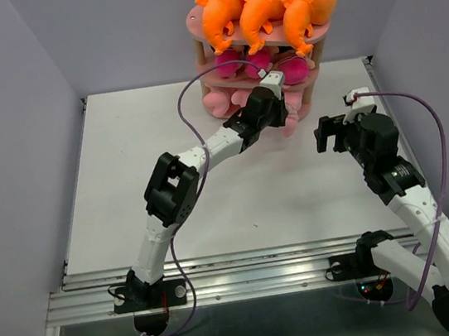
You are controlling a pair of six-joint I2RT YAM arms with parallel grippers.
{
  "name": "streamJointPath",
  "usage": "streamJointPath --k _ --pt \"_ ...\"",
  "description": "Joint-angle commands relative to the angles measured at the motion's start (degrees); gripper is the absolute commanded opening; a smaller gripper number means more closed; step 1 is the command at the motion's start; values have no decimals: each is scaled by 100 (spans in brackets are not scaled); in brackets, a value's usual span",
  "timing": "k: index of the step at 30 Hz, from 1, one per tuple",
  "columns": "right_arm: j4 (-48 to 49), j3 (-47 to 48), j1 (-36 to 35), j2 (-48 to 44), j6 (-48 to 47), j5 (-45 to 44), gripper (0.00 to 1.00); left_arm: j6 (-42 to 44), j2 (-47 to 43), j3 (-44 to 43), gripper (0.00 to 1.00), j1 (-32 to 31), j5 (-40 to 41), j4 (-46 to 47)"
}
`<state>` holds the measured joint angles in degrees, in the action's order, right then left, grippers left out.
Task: Place and organize the stuffed toys onto the shelf
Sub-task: Place the stuffed toy onto shelf
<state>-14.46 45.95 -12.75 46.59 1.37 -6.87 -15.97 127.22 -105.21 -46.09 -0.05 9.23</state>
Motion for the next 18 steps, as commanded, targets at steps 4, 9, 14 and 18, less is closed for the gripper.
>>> streamJointPath --k 4,9,14,18 --pt "391 -78 27 -132 65 63 100 -30 66 -404 0 29 260 228" --pt "391 -95 27 -168 30 98 100 -56 145 -413 0 29 497 517" --pt "391 -95 27 -176 30 116 100 -47 277 -579 0 29 655 597" --pt "400 -122 27 -194 30 125 100 -12 435 -720 0 47 743 658"
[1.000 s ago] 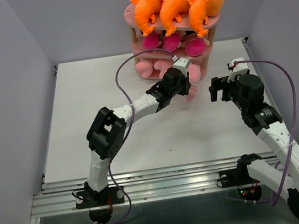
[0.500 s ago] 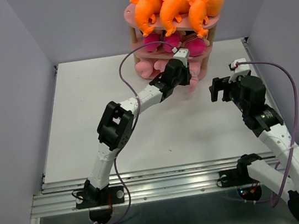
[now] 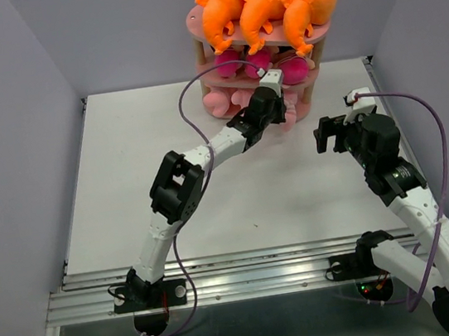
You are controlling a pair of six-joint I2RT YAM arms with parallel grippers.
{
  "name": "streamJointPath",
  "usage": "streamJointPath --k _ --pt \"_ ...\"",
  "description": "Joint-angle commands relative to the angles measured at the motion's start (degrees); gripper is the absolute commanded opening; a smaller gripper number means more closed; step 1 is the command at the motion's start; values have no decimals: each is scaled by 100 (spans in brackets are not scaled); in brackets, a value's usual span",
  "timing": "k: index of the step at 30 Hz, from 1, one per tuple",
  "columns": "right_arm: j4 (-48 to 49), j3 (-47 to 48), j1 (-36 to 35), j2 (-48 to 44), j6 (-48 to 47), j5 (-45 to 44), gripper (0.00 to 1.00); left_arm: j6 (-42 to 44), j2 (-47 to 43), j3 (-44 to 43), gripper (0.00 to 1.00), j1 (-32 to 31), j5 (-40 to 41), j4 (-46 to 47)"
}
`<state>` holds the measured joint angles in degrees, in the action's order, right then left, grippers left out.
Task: Place and organize the stuffed toys onto the shelf
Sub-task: Place the stuffed toy onto shelf
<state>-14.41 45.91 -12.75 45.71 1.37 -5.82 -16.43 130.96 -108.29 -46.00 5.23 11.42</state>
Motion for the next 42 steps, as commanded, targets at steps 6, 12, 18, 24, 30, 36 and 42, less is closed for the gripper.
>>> streamJointPath --k 6,12,18,24,30,36,42 --pt "431 -144 27 -168 22 11 100 34 228 -588 0 56 364 519" --pt "431 -161 27 -177 4 20 100 104 343 -685 0 73 496 659" --pt "440 -170 27 -186 4 29 100 131 501 -878 0 73 566 695" --pt "457 -179 27 -186 -13 29 100 122 659 -1062 2 100 645 704" --pt "483 -188 27 -212 -31 2 100 104 747 -1229 21 117 689 625" --pt "492 -197 27 -203 -31 11 100 140 730 -1274 42 126 751 546" --pt "519 -223 27 -221 -40 -6 100 192 554 -1186 55 126 751 466"
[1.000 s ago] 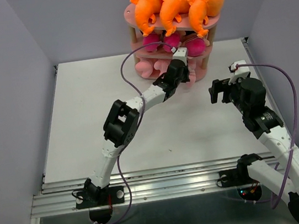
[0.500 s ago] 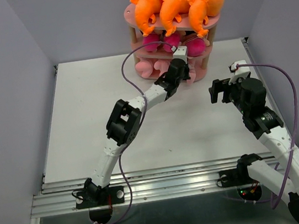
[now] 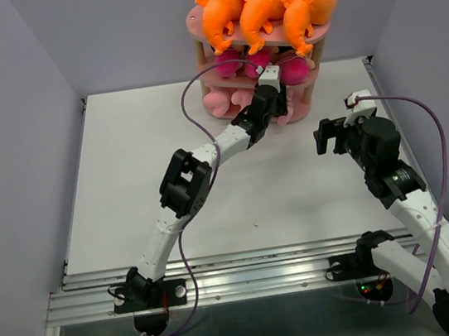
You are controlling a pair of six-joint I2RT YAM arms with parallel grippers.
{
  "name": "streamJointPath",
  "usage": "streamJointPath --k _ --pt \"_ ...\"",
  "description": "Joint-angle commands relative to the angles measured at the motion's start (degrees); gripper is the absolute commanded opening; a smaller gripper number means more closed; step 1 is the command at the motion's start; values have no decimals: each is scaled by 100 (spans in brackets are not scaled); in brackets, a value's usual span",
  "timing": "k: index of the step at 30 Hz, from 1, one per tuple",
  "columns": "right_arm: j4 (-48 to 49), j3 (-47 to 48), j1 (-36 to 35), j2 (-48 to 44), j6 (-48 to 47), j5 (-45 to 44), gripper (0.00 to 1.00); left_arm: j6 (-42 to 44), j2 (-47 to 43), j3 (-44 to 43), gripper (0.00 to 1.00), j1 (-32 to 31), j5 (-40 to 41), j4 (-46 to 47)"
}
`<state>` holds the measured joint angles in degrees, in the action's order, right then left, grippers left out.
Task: Place and organize the stuffed toys onto the shelf
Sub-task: Place the stuffed toy onto shelf
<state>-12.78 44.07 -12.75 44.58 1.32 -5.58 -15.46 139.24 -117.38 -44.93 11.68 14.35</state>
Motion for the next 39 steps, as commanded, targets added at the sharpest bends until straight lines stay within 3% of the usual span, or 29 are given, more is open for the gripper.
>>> streamJointPath --k 1,12,28,36,39 --pt "355 -39 27 -107 -27 -30 100 96 -301 -250 57 19 115 173" --pt "372 -66 27 -125 -44 -39 100 140 -871 418 75 10 124 323" --pt "390 -92 27 -133 -62 -74 100 307 -1539 953 76 -156 -8 349" --pt "381 -110 27 -160 -53 83 100 35 -2541 2611 73 -288 194 472" --pt "381 -110 27 -142 -62 119 100 -569 -3050 3350 70 -315 194 691"
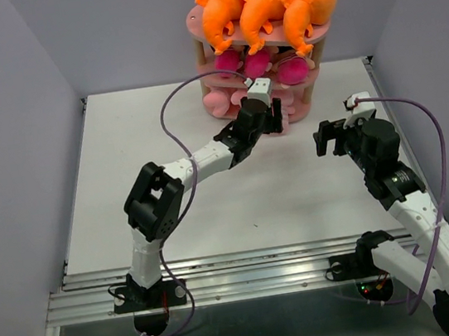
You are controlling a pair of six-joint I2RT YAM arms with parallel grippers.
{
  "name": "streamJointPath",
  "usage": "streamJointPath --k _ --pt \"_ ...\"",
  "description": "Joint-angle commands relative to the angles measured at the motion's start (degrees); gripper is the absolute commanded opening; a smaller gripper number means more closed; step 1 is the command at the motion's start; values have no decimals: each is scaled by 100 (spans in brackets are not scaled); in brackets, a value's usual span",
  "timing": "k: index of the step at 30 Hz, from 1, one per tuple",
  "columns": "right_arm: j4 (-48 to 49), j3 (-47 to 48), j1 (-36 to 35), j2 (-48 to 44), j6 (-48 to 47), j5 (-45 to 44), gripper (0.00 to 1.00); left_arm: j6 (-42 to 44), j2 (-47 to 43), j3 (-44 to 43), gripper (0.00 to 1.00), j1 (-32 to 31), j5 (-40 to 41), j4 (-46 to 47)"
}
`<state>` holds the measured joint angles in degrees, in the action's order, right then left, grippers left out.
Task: Place and organize the stuffed toys onto the shelf
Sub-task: Place the stuffed toy onto shelf
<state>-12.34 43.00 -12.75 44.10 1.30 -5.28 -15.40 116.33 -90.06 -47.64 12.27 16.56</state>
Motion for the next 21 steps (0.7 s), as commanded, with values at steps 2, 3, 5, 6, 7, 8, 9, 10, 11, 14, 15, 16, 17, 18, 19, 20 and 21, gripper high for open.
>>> streamJointPath --k 2,3,5,6,7,8,9,10,11,14,15,16,17,18,19,20,21 --pt "337 -2 27 -86 -60 106 100 -841 -884 936 69 -44 109 594" --pt "337 6 27 -77 -51 106 100 -946 -928 1216 69 -53 74 786" --pt "337 -2 27 -50 -51 115 100 -1114 -946 1385 69 -61 73 910" --pt "337 -3 27 -50 -60 115 100 -1141 -928 1464 69 -61 47 972" --pt "337 -20 27 -33 -60 115 100 -1184 -850 1465 69 -61 38 1051" --pt "337 -20 27 -33 -60 115 100 -1193 -797 1465 69 -61 30 1095" --pt "337 -29 27 -15 -51 106 100 -1194 -744 1430 69 -61 38 1130" --pt "337 -20 27 -6 -181 106 100 -1211 -622 1395 69 -61 47 1174" --pt "337 -20 27 11 -226 89 100 -1194 -560 1308 69 -61 99 1192" --pt "337 -29 27 11 -236 97 100 -1211 -314 1175 70 -61 223 1236" --pt "337 -29 27 3 -236 97 100 -1229 -191 1079 70 -61 327 1262" --pt "337 -29 27 2 -236 97 100 -1246 -129 1035 70 -53 398 1280" --pt "337 -29 27 11 -236 97 100 -1264 -68 991 70 -53 460 1297" --pt "337 -29 27 11 -236 80 100 -1281 3 895 70 -53 521 1315" --pt "337 -20 27 20 -236 80 100 -1334 134 833 70 -53 557 1324" --pt "337 -37 27 11 -236 71 100 -1369 205 780 70 -53 592 1324" --pt "337 -38 27 11 -244 62 100 -1422 258 693 70 -53 636 1324"
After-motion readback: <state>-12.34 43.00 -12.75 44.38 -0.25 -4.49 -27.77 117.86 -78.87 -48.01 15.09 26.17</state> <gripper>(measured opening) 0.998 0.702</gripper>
